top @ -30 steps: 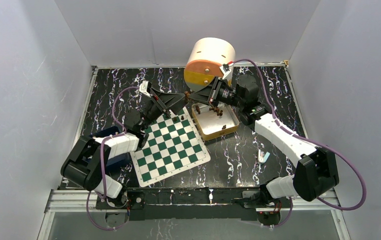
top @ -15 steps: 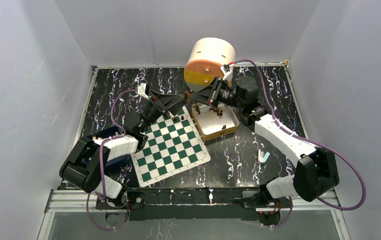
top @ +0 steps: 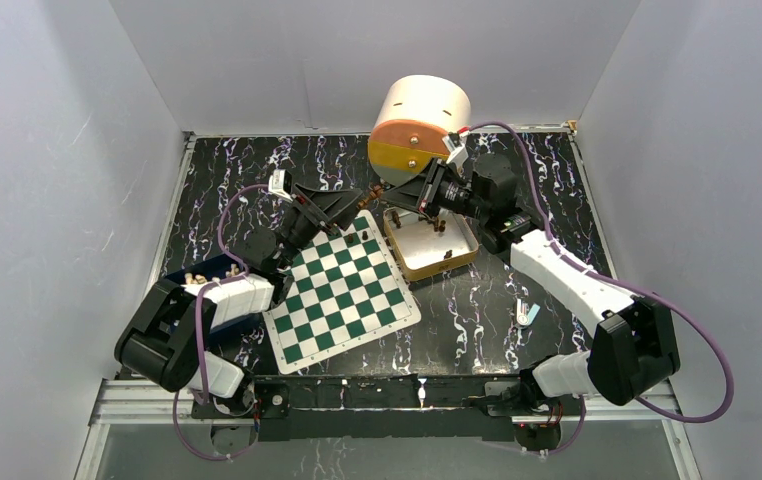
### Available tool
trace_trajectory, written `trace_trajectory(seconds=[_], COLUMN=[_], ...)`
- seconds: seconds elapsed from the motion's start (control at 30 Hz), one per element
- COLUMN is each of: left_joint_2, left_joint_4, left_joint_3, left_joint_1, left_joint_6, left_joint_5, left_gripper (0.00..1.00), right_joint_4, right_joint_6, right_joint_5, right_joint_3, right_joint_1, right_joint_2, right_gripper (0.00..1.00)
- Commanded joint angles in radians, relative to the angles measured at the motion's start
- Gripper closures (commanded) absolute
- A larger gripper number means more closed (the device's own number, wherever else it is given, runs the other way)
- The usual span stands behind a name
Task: Set up the chess pieces on the board
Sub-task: Place the chess piece on the chessboard.
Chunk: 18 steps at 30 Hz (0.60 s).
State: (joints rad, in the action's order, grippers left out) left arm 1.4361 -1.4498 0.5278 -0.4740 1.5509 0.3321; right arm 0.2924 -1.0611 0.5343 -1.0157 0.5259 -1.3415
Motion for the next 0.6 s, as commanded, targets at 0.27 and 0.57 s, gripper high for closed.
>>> trace_trajectory(seconds=[0.27, 0.57], left_joint_2=[-0.028, -0.010], left_joint_4=[-0.053, -0.037], left_joint_3=[-0.009, -0.034], left_joint_1=[-0.005, -0.005], left_joint_6=[0.006, 0.003], left_joint_5=[-0.028, -0.026], left_gripper=[0.61, 0.60], right_joint_4=[0.013, 0.026], right_joint_6=[0.036, 0.024], right_joint_5=[-0.010, -0.009], right_joint_3=[0.024, 0.045], right_joint_1=[0.004, 0.005], right_joint_2=[0.028, 0.037], right_gripper=[0.85, 0.85])
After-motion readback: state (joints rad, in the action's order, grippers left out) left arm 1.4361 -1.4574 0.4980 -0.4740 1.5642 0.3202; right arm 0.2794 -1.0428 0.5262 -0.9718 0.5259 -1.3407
